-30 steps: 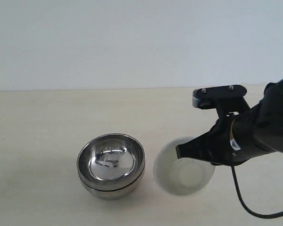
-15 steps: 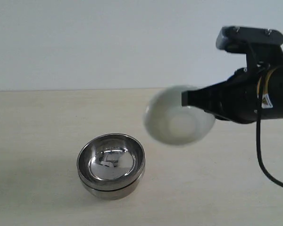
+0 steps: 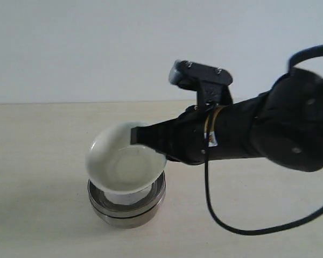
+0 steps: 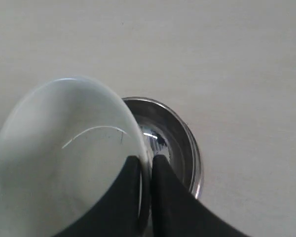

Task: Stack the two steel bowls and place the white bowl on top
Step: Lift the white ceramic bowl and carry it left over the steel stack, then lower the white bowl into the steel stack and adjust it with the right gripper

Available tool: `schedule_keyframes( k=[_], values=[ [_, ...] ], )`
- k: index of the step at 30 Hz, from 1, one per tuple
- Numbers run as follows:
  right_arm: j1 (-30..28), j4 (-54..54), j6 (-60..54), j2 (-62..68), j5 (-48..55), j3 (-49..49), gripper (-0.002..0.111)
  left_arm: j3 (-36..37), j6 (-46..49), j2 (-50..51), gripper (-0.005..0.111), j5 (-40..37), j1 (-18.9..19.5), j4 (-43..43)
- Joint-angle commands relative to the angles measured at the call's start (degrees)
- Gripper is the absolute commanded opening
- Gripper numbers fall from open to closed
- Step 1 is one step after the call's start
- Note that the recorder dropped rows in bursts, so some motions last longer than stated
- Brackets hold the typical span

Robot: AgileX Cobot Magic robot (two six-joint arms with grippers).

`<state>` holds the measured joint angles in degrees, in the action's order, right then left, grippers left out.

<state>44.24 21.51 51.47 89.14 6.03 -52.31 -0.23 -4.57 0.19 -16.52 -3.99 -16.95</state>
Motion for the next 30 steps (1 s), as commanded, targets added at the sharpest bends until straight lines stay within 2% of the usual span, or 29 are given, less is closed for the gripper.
schedule_keyframes(
  k=[1, 10, 16, 30],
  values=[
    [0.3, -0.2, -0.3, 5.1, -0.9, -3.1, 0.0, 0.2, 0.1, -0.2, 0.032, 0.2, 0.2, -0.2],
    [0.3, -0.2, -0.7, 8.8, -0.8, -3.8, 0.0, 0.2, 0.1, -0.2, 0.032, 0.2, 0.2, -0.2],
    [0.3, -0.2, -0.8, 8.9, -4.3, -3.8, 0.0, 0.2, 0.1, -0.2, 0.032, 0.2, 0.2, -0.2],
    [0.3, 0.1, -2.1, 12.2, -3.3, -3.8, 0.0, 0.2, 0.1, -0.2, 0.032, 0.2, 0.2, -0.2]
  ],
)
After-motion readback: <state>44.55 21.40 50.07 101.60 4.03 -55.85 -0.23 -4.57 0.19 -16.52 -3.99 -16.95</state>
